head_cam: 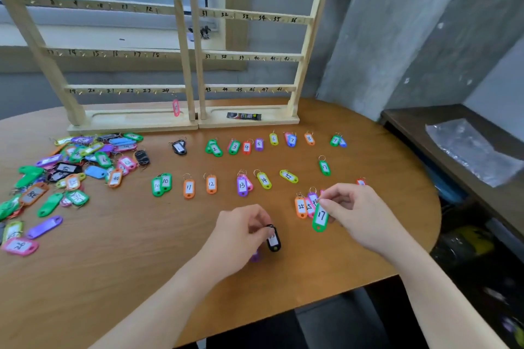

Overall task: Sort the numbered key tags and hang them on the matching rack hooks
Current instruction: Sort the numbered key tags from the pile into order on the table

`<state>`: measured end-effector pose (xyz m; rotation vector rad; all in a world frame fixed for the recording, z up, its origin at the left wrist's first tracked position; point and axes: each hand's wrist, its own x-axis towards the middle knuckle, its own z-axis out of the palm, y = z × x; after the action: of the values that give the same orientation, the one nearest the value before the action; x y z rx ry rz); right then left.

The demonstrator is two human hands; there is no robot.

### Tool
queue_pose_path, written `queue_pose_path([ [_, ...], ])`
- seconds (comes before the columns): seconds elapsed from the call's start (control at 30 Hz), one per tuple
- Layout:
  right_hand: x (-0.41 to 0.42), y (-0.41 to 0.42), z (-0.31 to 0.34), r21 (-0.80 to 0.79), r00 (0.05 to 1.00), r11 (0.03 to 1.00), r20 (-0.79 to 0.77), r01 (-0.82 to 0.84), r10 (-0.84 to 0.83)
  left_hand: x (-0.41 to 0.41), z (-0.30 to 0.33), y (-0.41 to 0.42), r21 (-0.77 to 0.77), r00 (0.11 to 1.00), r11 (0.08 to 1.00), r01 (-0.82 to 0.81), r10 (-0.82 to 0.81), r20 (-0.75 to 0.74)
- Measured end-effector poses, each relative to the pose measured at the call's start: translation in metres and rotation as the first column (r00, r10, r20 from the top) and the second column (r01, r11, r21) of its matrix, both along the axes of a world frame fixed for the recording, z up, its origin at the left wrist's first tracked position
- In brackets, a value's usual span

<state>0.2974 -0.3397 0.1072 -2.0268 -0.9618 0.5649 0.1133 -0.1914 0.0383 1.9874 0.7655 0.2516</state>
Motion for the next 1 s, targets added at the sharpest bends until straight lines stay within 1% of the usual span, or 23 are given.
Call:
queue_pose_path([
  [0.03, 0.001, -0.001, 0.000, -0.003, 1.000, 1.000, 0.004, -0.005, 0.005, 0.003, -0.003, -0.002, 0.051, 1.000, 0.998, 0.022, -0.022, -0.013],
  [0.07, 0.003, -0.002, -0.001, -0.004, 1.000, 1.000, 0.003, -0.009, 0.009, 0.006, -0.005, -0.005, 0.138, 0.999, 0.989, 0.045, -0.041, -0.028],
  [0.13, 0.005, -0.004, -0.002, -0.008, 1.000, 1.000, 0.001, -0.012, 0.012, 0.011, -0.006, -0.007, 0.307, 0.998, 0.949, 0.070, -0.063, -0.032],
  [0.17, 0.007, -0.004, -0.004, -0.014, 1.000, 1.000, 0.003, -0.011, 0.011, 0.014, -0.006, -0.006, 0.367, 0.996, 0.926, 0.085, -0.076, -0.038],
  [0.27, 0.008, -0.004, -0.009, -0.012, 1.000, 1.000, -0.020, 0.000, 0.000, 0.021, -0.005, -0.003, 0.471, 0.991, 0.872, 0.134, -0.108, -0.081],
  [0.4, 0.010, -0.001, -0.015, -0.012, 0.999, 1.000, -0.036, -0.001, 0.000, 0.023, -0.012, -0.005, 0.550, 0.988, 0.821, 0.153, -0.123, -0.091],
  [0.57, 0.013, 0.002, -0.021, -0.001, 0.997, 1.000, -0.078, 0.015, -0.015, 0.018, -0.022, -0.011, 0.597, 0.994, 0.794, 0.112, -0.090, -0.067],
  [0.63, 0.014, 0.003, -0.024, 0.003, 0.995, 1.000, -0.098, 0.023, -0.023, 0.018, -0.021, -0.009, 0.610, 0.997, 0.789, 0.075, -0.062, -0.042],
  [0.7, 0.019, 0.004, -0.027, 0.007, 0.994, 0.999, -0.105, 0.033, -0.032, 0.020, -0.019, -0.006, 0.603, 0.999, 0.797, 0.015, -0.030, 0.015],
  [0.77, 0.026, 0.005, -0.032, 0.004, 0.995, 0.999, -0.083, 0.050, -0.050, 0.024, -0.014, -0.003, 0.598, 0.999, 0.801, -0.018, -0.012, 0.047],
  [0.87, 0.046, 0.010, -0.035, 0.002, 0.997, 0.997, -0.023, 0.076, -0.076, 0.035, -0.007, 0.003, 0.608, 0.998, 0.794, -0.013, -0.024, 0.054],
  [1.0, 0.085, 0.024, -0.038, 0.003, 0.984, 0.987, 0.081, 0.159, -0.159, 0.053, 0.001, 0.012, 0.603, 0.999, 0.798, -0.006, -0.027, 0.047],
])
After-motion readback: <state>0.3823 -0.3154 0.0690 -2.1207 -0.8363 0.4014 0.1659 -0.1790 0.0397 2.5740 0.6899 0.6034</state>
